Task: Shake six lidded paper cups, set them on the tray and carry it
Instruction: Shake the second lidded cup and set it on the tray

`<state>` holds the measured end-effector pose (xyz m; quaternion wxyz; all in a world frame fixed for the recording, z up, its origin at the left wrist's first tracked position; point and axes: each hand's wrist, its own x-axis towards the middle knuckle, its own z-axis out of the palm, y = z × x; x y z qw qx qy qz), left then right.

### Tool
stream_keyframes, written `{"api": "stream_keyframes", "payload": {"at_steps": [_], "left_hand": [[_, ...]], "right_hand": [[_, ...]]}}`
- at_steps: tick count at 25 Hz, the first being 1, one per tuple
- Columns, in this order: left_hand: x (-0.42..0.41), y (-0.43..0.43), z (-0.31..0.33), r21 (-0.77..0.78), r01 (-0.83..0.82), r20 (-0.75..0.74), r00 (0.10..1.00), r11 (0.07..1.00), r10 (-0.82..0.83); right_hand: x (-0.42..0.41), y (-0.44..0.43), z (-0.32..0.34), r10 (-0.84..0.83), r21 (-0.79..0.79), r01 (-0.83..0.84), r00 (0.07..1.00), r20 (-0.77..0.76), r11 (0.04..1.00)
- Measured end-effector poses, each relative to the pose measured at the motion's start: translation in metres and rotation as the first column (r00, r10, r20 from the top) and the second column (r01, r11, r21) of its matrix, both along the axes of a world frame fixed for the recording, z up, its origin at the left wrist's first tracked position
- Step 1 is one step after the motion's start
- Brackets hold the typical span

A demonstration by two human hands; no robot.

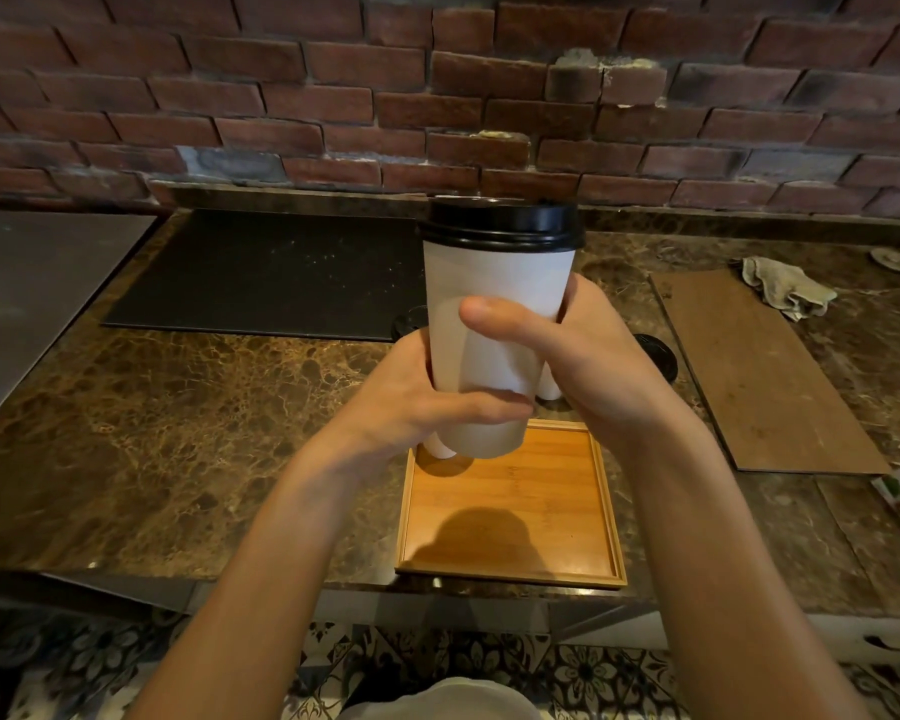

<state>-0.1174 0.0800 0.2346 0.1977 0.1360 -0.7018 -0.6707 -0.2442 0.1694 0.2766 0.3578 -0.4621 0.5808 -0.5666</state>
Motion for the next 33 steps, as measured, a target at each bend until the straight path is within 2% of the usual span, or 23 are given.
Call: {"api": "stream_keyframes", "payload": {"at_steps": [5, 11, 16, 20, 25, 29, 33], "left_hand": [[-0.004, -0.002, -0.002, -0.042, -0.081, 0.011, 0.997, 0.996, 0.082], [-0.012, 0.004, -0.002, -0.125, -0.266, 0.008, 0.963, 0.956, 0.269], [-0.013, 0.004, -0.002, -0.1, -0.292, -0.023, 0.956, 0.951, 0.291], [-0.01, 0.001, 0.001, -0.107, -0.227, -0.012, 0.974, 0.968, 0.228], [-0.006, -0.002, 0.008, -0.059, -0.091, -0.037, 0.995, 0.994, 0.089], [-0.003, -0.001, 0.01, 0.001, 0.03, -0.076, 0.997, 1.0, -0.03], [-0.003, -0.001, 0.008, -0.024, 0.065, -0.081, 0.994, 0.998, -0.067]], "right_hand": [[0.0, -0.001, 0.003, -0.055, 0.006, 0.056, 0.995, -0.079, 0.998], [0.007, -0.008, -0.001, -0.23, 0.027, 0.238, 0.956, -0.18, 0.971], [0.014, -0.011, -0.004, -0.331, -0.019, 0.335, 0.92, -0.209, 0.942], [0.012, -0.008, -0.002, -0.285, -0.031, 0.284, 0.947, -0.149, 0.958], [0.005, -0.003, 0.0, -0.142, -0.067, 0.141, 0.99, -0.02, 0.988], [0.0, 0.0, -0.002, -0.016, -0.07, 0.017, 1.0, 0.002, 0.997], [-0.006, 0.003, -0.006, 0.082, -0.062, -0.078, 0.994, 0.068, 0.995]]}}
